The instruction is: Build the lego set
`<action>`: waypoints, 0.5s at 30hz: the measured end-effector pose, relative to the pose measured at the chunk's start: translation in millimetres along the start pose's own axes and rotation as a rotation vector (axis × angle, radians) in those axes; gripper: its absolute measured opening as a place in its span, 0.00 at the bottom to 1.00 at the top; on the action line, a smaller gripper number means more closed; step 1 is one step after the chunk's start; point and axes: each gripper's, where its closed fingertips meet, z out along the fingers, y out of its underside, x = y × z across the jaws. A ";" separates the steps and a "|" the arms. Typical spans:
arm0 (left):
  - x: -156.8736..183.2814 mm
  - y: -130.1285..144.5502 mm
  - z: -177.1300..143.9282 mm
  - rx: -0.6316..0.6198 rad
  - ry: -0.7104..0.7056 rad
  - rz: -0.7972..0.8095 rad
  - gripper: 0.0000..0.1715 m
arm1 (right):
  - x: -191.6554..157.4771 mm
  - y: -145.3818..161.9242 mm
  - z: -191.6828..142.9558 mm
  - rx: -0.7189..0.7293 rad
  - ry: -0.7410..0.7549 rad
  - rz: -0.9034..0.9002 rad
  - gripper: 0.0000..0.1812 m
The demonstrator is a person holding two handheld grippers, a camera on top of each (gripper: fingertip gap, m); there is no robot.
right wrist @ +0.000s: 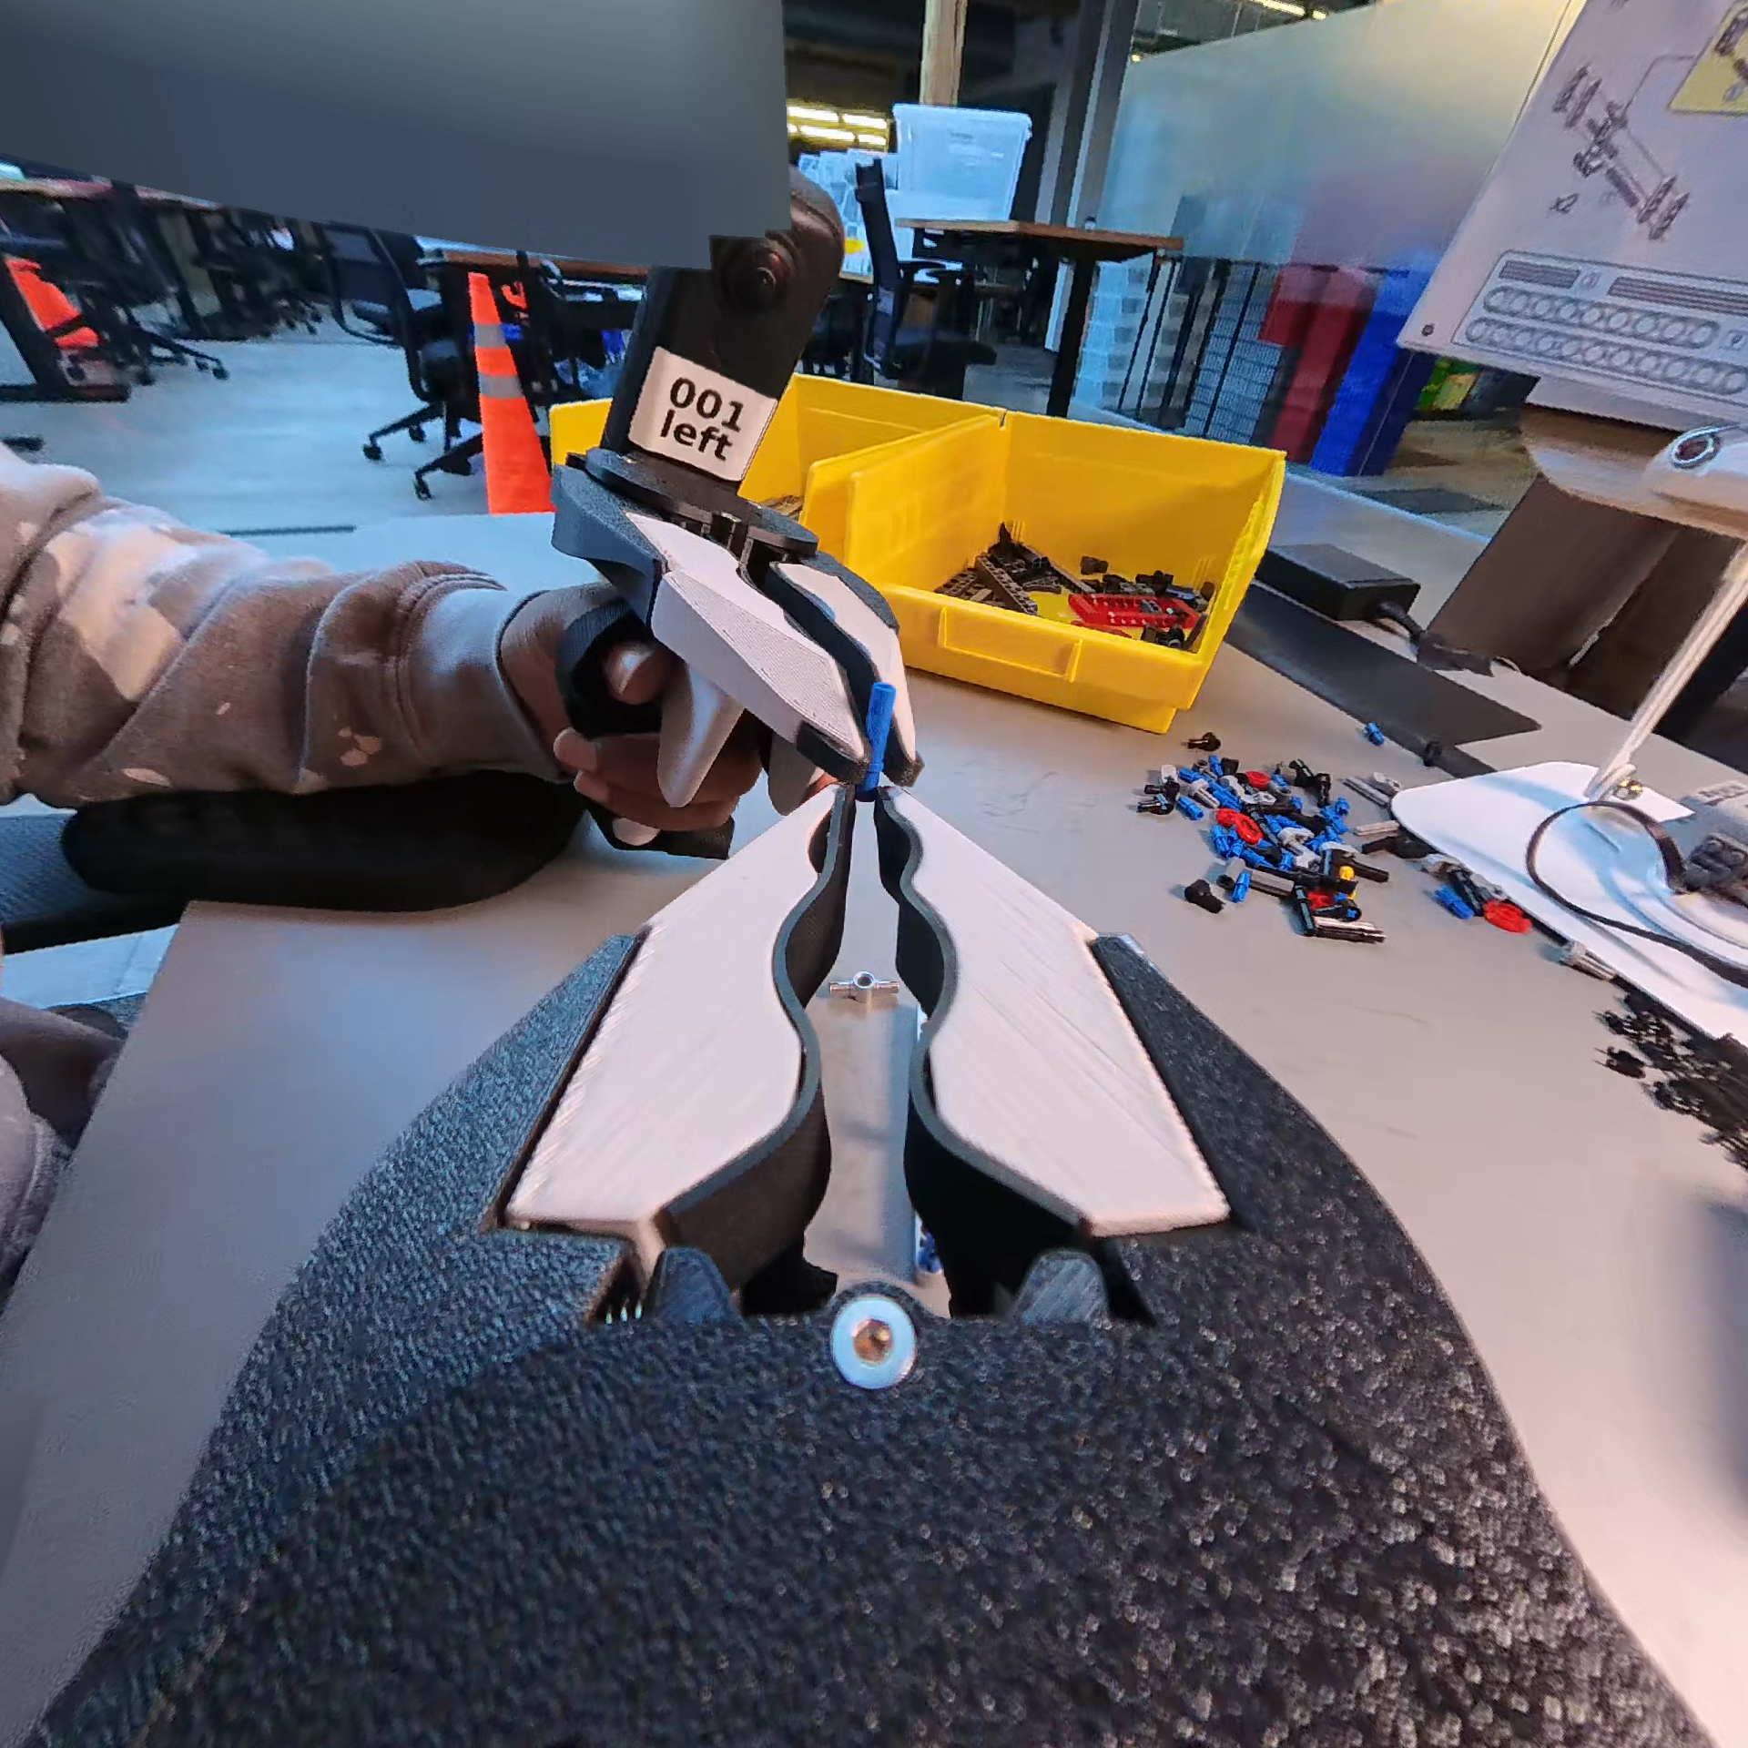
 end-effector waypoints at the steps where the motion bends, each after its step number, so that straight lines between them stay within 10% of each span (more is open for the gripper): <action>1: -0.9 0.9 0.2 -0.005 -0.004 0.004 0.02 | 0.3 1.1 0.3 0.002 -0.002 -0.005 0.02; 15: -15.0 42.6 9.5 -0.366 -0.315 0.580 0.01 | -6.7 21.9 -7.8 -0.145 -0.135 0.030 0.05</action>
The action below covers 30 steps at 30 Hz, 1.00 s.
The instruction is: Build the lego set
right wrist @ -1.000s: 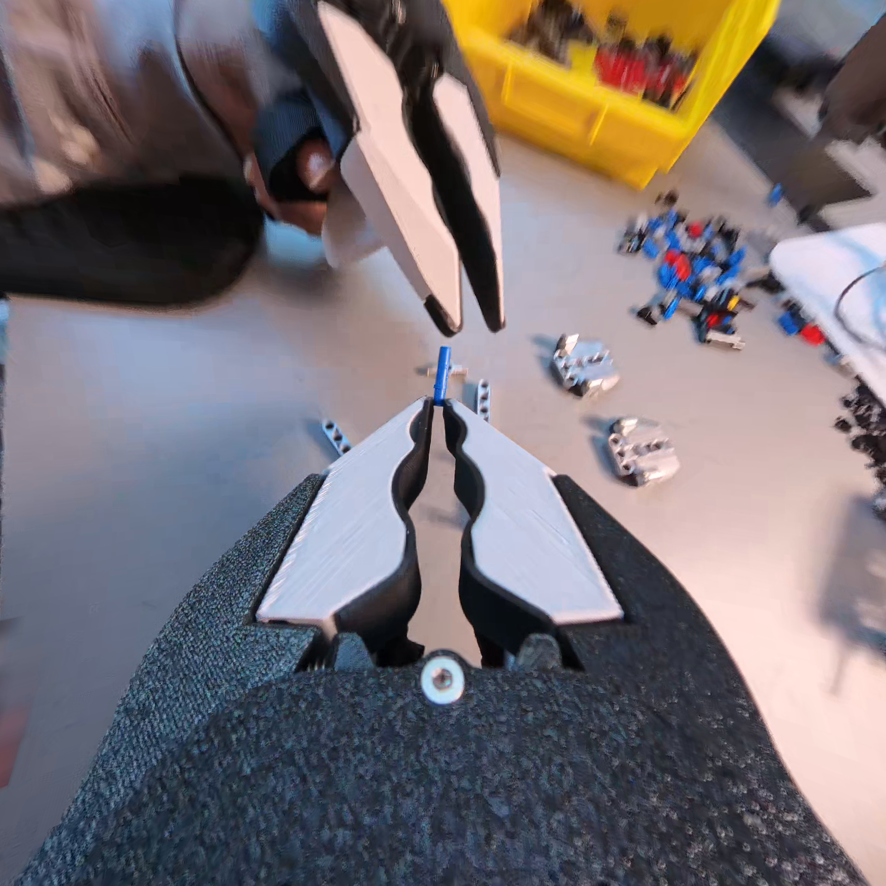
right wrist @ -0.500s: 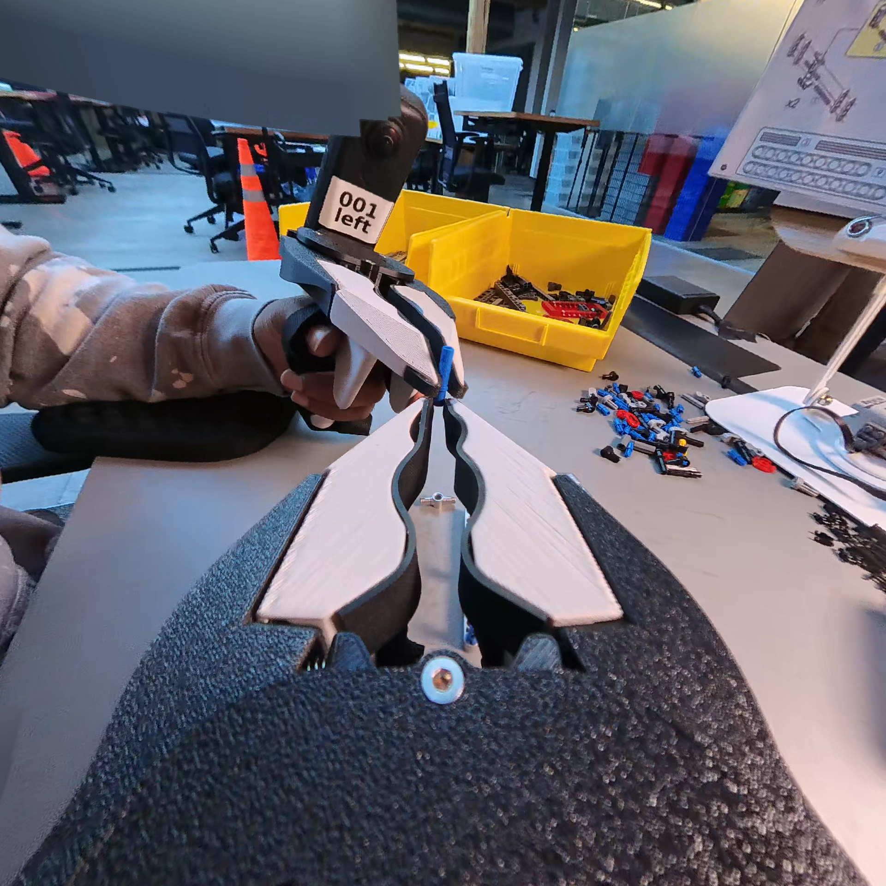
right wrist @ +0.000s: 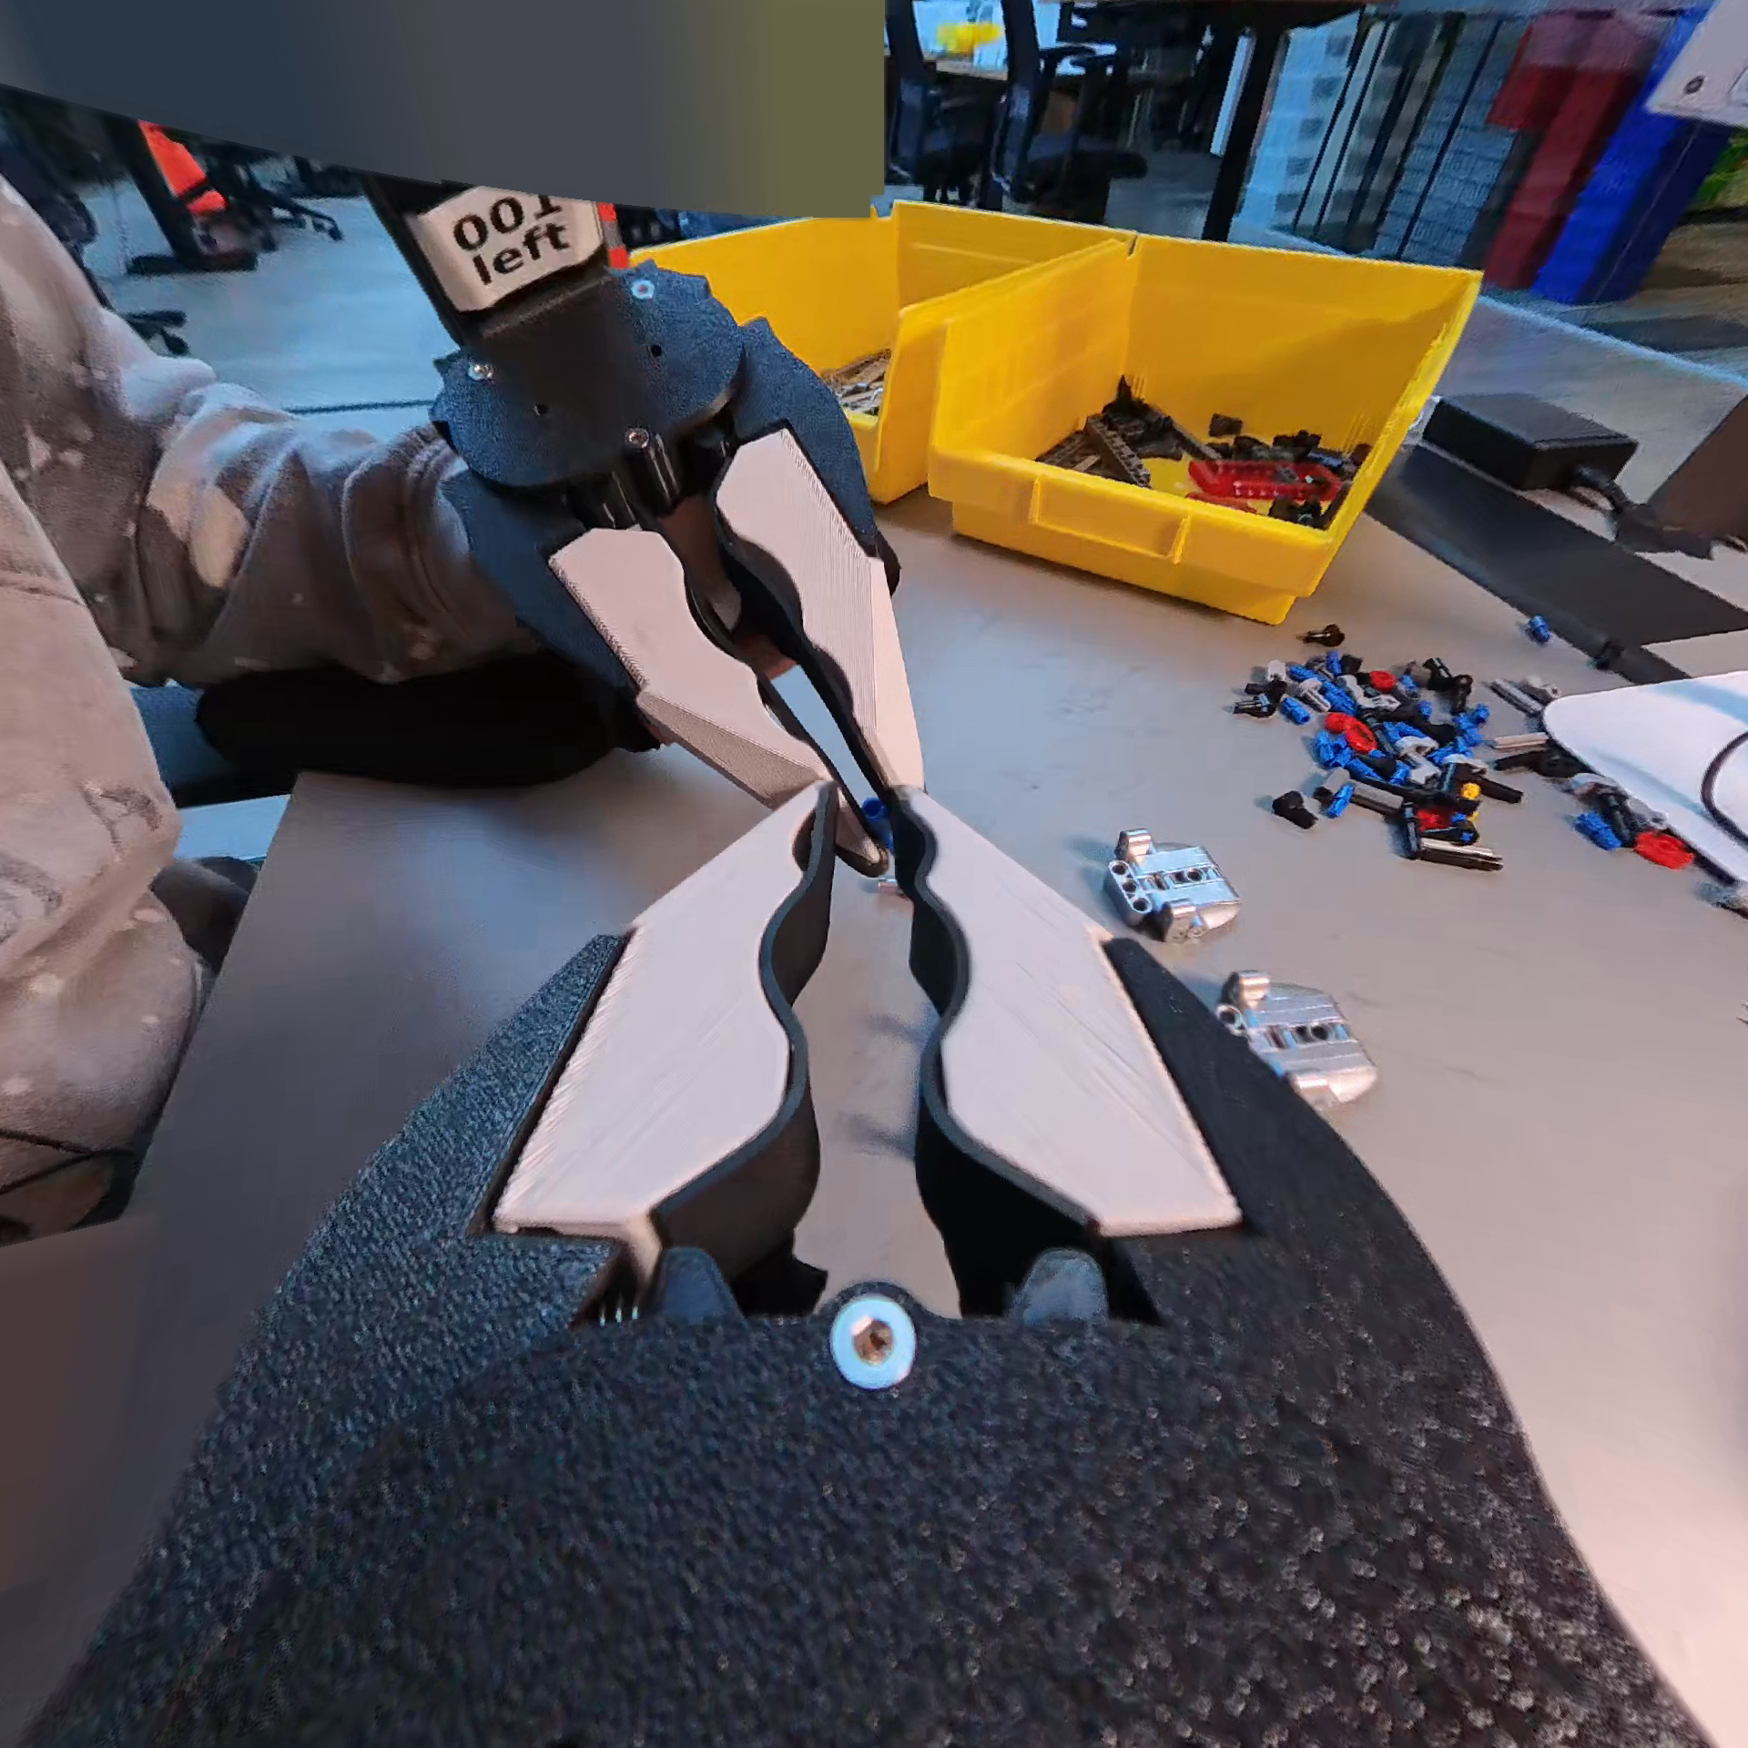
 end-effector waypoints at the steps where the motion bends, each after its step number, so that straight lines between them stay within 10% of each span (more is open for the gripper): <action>1: 1.4 0.9 0.9 -0.006 0.001 0.010 0.01 | -0.4 2.0 -0.8 -0.011 0.000 -0.002 0.05; 30: 14.7 -17.6 -9.4 0.146 0.189 -0.157 0.01 | -12.2 -4.3 -16.2 0.081 -0.129 0.095 0.06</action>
